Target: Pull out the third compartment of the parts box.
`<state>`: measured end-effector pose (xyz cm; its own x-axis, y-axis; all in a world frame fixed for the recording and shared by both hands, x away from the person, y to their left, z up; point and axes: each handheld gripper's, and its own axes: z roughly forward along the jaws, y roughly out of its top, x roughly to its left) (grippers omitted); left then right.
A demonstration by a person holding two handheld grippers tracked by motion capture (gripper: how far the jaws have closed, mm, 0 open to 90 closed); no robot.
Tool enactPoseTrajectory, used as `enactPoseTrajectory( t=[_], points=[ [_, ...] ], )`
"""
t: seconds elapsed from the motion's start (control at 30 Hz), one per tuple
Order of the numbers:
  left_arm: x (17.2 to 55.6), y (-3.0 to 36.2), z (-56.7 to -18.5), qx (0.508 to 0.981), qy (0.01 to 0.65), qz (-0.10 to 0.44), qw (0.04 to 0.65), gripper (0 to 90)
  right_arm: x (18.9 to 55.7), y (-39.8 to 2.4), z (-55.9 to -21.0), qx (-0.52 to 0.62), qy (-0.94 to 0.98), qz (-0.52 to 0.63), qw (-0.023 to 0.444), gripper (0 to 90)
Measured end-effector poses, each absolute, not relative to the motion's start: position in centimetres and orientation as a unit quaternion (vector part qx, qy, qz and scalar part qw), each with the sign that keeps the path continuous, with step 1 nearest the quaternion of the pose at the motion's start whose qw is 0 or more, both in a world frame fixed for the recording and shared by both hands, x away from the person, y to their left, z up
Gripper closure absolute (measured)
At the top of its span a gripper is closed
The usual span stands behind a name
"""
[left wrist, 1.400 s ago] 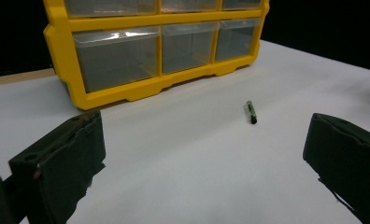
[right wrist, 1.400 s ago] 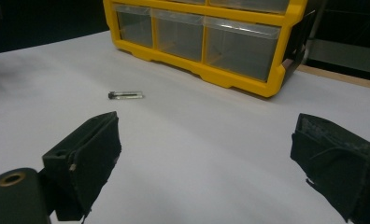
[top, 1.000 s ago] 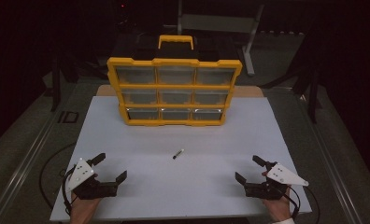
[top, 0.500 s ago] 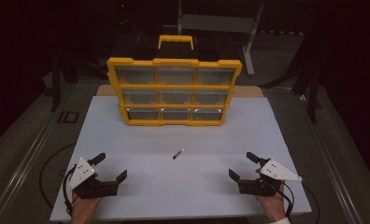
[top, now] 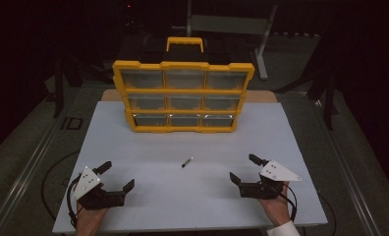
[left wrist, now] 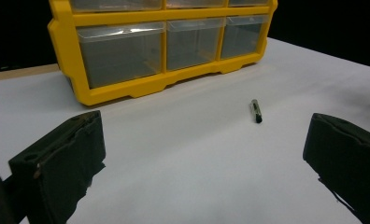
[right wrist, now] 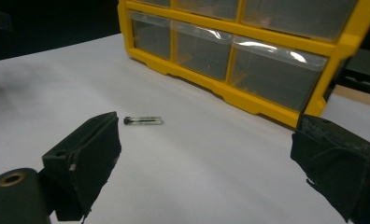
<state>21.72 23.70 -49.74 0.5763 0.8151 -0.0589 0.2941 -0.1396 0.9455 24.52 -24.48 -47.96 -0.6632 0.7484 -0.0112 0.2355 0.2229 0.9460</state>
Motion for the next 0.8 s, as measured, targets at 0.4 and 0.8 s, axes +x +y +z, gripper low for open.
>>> enactPoseTrajectory(
  t=[0.4,0.8],
  points=[
    [21.7,23.9,-49.7,0.711,0.390,0.248,0.531,0.0,25.6,-23.1,-47.5,0.325,0.745,0.528,0.246,8.1],
    [21.8,23.8,-49.8,0.714,0.388,0.248,0.528,0.0,27.2,-21.7,-46.9,0.326,0.742,0.525,0.259,7.7]
  ],
)
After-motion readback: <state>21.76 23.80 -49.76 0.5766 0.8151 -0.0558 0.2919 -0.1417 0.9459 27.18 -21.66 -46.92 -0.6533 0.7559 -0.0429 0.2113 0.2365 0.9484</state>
